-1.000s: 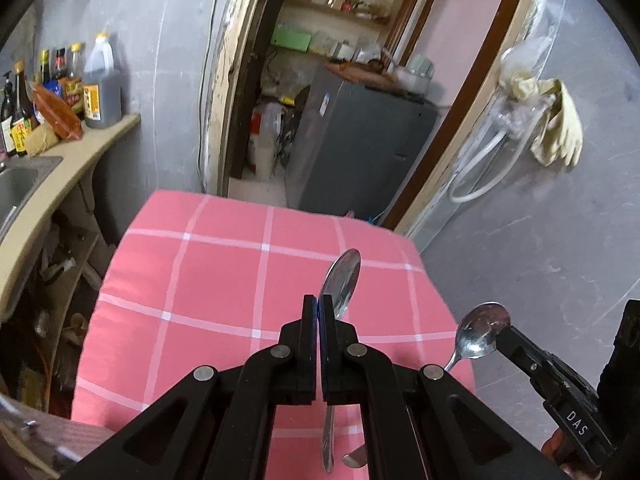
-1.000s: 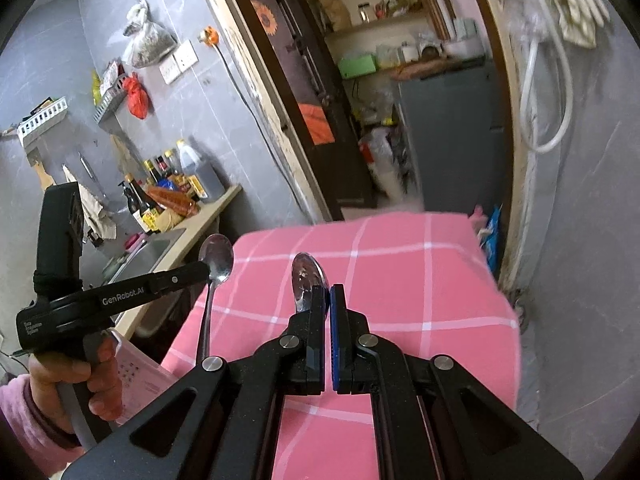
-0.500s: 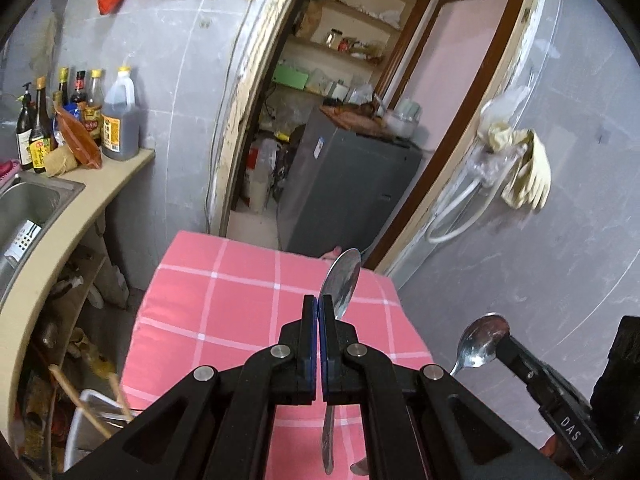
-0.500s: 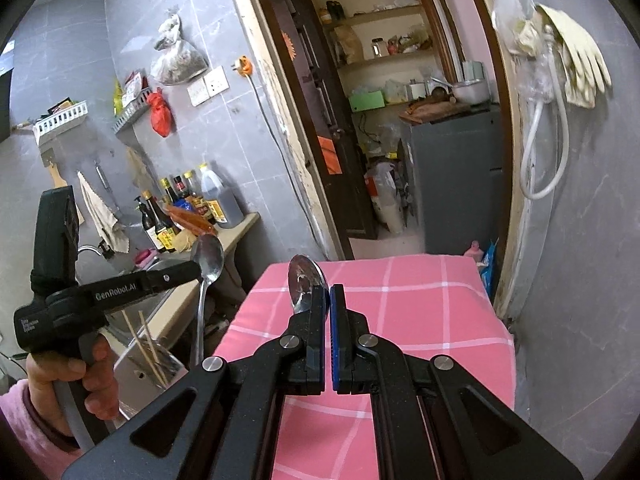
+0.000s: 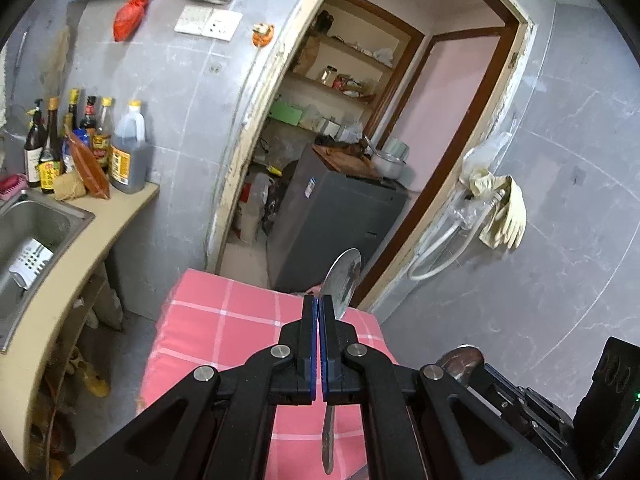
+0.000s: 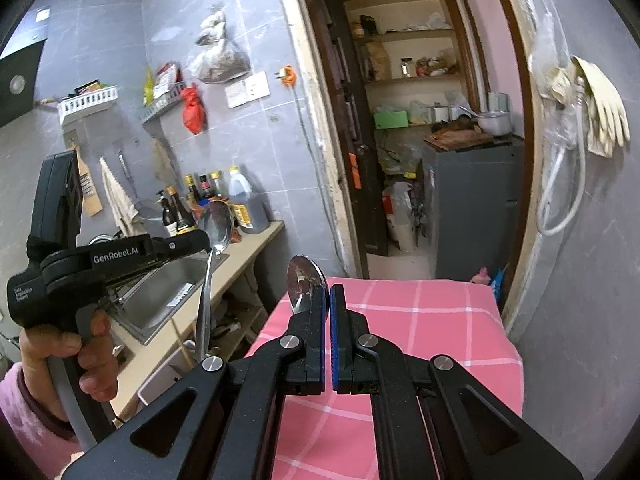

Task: Organize utensils
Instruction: 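Lift and carry the spoons with both tools toward the white holder, then lower the spoons into the white holder and open both tools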

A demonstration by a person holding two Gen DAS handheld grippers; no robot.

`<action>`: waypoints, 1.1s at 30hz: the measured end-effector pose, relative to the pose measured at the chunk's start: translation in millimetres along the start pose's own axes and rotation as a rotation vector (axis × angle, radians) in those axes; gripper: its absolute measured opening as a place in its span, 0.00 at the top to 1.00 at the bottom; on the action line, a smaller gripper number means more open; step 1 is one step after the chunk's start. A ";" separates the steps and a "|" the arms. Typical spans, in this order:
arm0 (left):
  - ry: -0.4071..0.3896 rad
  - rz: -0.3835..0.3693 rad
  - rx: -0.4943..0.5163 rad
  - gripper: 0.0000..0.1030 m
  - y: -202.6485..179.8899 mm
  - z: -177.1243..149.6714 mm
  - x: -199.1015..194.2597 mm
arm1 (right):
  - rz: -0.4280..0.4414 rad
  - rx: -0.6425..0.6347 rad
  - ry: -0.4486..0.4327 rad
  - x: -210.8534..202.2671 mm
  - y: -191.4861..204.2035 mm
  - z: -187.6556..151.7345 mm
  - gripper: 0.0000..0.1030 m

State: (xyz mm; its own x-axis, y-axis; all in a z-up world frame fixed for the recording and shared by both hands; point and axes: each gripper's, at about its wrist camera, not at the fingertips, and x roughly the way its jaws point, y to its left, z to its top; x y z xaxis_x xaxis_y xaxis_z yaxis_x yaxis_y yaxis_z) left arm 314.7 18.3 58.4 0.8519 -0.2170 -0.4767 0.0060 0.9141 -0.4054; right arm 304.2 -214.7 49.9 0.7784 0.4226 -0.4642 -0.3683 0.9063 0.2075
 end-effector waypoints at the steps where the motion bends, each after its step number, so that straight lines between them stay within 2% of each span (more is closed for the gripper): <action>1: -0.007 0.006 -0.001 0.99 3.0 1.2 -4.4 | 0.006 -0.004 0.001 0.2 3.9 -0.2 0.98; 9: -0.059 0.095 -0.008 0.99 41.7 6.6 -44.3 | 0.054 -0.069 0.028 12.7 44.6 -8.0 0.98; 16: -0.105 0.160 -0.010 0.98 77.4 -9.8 -66.6 | 0.032 -0.146 0.040 23.2 78.9 -26.8 0.98; 20: -0.156 0.164 -0.027 0.98 90.3 -27.9 -67.4 | -0.007 -0.198 0.026 28.0 98.1 -38.2 0.98; 24: -0.213 0.125 -0.107 0.98 105.7 -50.3 -62.4 | -0.046 -0.242 0.018 31.6 113.3 -46.1 0.98; 29: -0.233 0.120 -0.091 0.98 109.1 -70.6 -55.1 | -0.056 -0.262 0.028 36.2 119.7 -53.5 0.98; 33: -0.216 0.117 -0.087 0.98 115.6 -85.8 -49.1 | -0.050 -0.261 0.044 38.6 121.0 -63.7 0.98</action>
State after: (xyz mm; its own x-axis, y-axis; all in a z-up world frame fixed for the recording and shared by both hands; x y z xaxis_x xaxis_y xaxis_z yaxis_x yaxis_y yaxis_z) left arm 228.7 105.2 -32.0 0.9362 -0.0252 -0.3507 -0.1360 0.8938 -0.4274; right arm 257.4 -89.3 2.3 0.7784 0.3712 -0.5063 -0.4526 0.8907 -0.0429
